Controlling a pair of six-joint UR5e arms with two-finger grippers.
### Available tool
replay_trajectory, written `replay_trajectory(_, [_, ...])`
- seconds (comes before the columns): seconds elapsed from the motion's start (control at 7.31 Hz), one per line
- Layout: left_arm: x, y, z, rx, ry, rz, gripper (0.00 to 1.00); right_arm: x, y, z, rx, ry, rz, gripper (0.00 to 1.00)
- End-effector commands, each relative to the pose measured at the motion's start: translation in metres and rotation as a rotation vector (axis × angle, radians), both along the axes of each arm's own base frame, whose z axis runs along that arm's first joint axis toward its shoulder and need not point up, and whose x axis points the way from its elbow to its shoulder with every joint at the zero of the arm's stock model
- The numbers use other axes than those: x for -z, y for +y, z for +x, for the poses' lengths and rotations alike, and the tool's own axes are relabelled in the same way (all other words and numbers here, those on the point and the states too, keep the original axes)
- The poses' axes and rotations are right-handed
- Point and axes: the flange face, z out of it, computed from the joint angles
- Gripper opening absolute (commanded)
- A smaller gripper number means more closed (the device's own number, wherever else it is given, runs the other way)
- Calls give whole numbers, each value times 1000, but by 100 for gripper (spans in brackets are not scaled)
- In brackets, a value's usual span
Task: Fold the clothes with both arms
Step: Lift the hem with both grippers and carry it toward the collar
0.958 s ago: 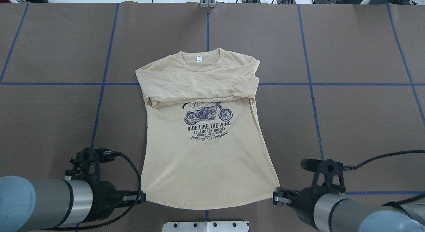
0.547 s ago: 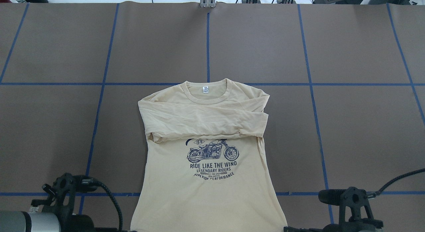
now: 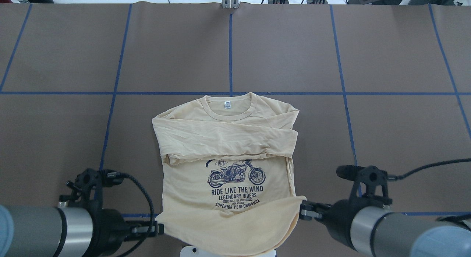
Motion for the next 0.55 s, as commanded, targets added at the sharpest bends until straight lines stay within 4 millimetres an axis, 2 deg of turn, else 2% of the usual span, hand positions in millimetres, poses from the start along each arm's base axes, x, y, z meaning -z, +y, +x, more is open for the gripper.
replay_trajectory(0.0, [-23,-71,20,148,-73,-10,0,3,-70,-27,-133,27,16,0])
replay_trajectory(0.27, [-22,-110,-1,264,-76,-3,0,2,-107,-4,-218,35,23,0])
replay_trajectory(0.41, [-21,-122,-6,306,-77,4,0,0,-120,1,-251,43,27,0])
